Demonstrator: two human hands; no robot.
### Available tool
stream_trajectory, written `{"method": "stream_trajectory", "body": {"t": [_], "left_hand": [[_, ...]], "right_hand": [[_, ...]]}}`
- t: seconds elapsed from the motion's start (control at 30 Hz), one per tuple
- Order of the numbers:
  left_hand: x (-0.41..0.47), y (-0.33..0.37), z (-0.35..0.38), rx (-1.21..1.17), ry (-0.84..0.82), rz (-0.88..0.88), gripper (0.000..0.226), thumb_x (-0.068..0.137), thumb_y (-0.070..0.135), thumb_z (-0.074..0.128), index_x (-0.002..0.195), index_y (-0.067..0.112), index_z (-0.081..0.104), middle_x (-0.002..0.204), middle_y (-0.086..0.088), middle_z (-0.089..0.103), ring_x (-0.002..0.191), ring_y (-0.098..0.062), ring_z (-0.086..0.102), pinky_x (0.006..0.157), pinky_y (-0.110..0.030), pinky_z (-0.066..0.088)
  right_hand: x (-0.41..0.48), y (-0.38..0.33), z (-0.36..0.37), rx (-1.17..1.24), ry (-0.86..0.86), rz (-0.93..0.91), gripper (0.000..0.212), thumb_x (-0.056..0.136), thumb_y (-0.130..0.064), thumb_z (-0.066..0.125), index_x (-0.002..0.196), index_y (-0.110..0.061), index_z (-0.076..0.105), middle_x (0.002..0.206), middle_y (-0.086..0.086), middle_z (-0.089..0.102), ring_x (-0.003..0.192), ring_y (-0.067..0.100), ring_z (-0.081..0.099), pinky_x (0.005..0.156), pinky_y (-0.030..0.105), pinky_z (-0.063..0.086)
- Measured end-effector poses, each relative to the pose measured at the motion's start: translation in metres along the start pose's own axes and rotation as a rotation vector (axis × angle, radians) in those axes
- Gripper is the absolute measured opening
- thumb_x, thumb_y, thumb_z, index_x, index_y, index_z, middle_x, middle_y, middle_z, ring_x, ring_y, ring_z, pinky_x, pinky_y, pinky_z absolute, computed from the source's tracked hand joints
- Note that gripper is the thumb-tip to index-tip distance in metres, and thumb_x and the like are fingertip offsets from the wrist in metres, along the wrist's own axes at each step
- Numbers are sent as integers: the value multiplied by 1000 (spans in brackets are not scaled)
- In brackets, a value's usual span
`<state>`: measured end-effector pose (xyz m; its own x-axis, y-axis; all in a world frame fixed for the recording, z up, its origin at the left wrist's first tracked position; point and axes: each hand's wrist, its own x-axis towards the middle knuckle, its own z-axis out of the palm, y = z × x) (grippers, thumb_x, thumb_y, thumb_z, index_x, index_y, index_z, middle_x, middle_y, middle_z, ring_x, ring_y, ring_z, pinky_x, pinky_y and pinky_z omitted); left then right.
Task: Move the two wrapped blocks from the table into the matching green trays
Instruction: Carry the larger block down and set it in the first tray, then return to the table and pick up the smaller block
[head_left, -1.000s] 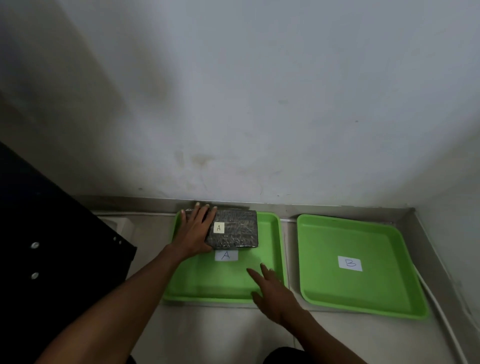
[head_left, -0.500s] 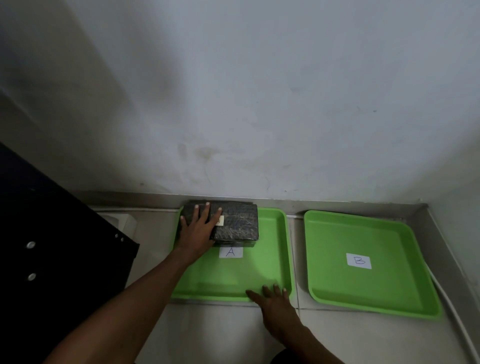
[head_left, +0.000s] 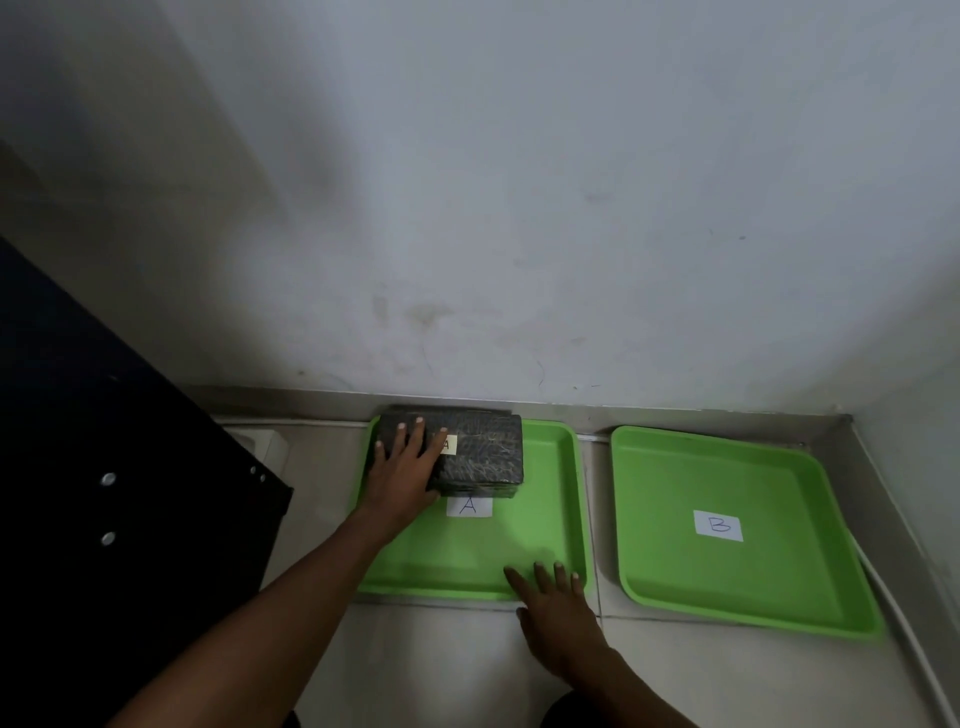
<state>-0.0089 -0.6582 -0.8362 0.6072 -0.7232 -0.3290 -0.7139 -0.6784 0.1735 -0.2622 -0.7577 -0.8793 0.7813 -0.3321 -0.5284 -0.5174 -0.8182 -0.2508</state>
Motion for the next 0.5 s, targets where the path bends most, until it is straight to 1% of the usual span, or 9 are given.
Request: {"method": "stream_trajectory", "body": {"t": [0.13,0.3,0.4,0.5], "left_hand": [[-28,10,-8,-17,-6,4,82,93,30,61,157,21,11,166,-13,2,153,-36,0,121,-60,15],[-69,24,-36,-11,46,49,72,95,25,55,156,21,16,165,-14,8,152,-37,5,120,-60,17],[-104,35,-56,-3,70,57,70,96,24,52,156,20,17,165,-14,10,152,-37,7,121,-59,17],[-147,50,-92,3,69,47,69,97,24,51,156,19,16,165,-14,11,152,-38,9,120,-59,19]], "right_hand": [[-10,-11,-21,-26,53,3,60,104,-25,38,156,-27,9,163,21,14,150,43,9,123,55,9],[-30,-24,-61,-27,163,0,60,105,-28,38,156,-22,8,163,22,12,150,43,9,124,54,10],[-57,-35,-86,-48,216,0,60,105,-29,39,156,-18,10,162,23,14,150,42,12,123,53,13],[-103,-47,-124,-43,240,-5,60,104,-30,39,155,-18,11,162,23,15,150,41,14,123,54,15]]}}
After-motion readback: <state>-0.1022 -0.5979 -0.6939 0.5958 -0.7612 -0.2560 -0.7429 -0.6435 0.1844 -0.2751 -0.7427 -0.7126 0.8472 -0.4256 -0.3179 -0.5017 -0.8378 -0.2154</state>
